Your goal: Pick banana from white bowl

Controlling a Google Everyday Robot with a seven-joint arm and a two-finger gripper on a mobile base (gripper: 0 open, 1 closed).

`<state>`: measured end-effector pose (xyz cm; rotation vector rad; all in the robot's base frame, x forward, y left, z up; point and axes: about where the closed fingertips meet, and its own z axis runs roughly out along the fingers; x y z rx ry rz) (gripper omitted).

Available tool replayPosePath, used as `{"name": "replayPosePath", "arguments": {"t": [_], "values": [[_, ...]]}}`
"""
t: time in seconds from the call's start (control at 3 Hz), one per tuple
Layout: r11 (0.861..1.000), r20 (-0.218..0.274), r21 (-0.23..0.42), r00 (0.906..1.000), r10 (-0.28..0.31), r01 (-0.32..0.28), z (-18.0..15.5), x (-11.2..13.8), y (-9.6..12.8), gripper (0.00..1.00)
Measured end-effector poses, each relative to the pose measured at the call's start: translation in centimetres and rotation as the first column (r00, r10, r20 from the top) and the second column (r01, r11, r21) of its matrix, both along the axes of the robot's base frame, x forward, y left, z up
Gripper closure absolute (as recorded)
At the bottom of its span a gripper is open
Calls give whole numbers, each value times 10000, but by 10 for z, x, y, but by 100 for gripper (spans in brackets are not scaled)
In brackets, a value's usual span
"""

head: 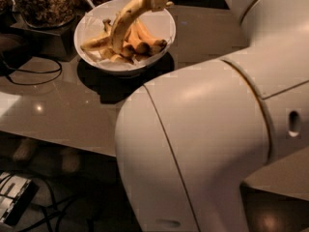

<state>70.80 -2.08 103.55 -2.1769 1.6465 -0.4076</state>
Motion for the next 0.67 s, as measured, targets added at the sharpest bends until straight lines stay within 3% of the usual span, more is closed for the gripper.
{"name": "replayPosePath", "arguments": {"t": [0.67], "values": [[9924, 228, 1106, 9984, 514, -536, 30, -37, 16, 100]]}}
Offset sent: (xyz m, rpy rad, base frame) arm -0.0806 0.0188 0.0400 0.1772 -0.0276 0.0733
